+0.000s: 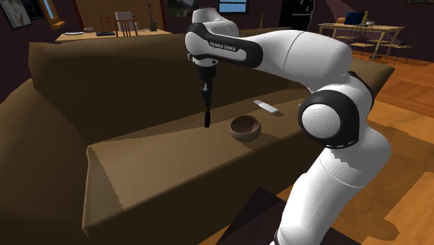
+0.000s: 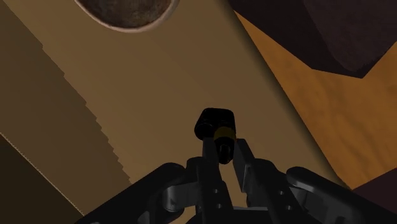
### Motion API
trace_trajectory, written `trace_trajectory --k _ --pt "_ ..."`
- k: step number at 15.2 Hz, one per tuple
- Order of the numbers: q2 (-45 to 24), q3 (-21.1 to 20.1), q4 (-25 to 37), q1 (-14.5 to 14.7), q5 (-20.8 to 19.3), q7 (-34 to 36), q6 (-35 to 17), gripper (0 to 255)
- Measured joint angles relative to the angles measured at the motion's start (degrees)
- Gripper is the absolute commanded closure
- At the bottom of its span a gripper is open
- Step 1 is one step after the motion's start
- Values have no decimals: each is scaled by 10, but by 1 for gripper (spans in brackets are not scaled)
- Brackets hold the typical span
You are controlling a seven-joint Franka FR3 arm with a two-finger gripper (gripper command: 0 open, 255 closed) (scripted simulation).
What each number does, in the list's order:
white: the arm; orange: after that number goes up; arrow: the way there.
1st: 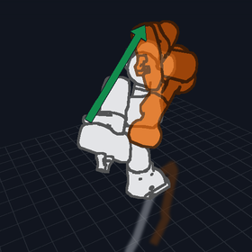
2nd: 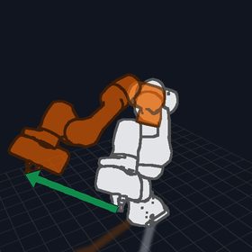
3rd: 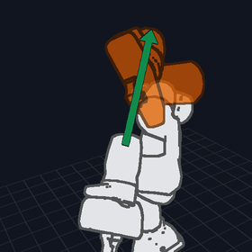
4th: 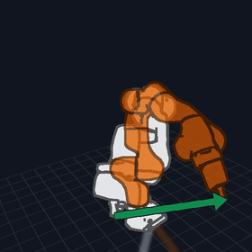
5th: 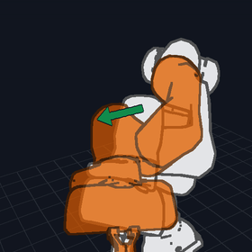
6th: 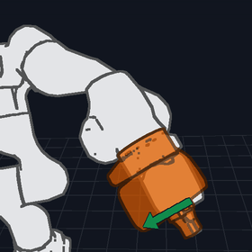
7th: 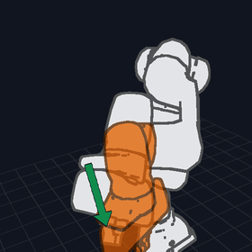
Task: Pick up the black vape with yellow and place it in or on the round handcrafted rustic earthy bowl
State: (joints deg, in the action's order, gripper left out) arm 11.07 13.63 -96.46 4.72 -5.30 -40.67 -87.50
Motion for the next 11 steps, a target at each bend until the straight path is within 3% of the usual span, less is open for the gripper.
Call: trace_trajectory --k 11 --pt "5 77 33 -49 -12 -128 28 255"
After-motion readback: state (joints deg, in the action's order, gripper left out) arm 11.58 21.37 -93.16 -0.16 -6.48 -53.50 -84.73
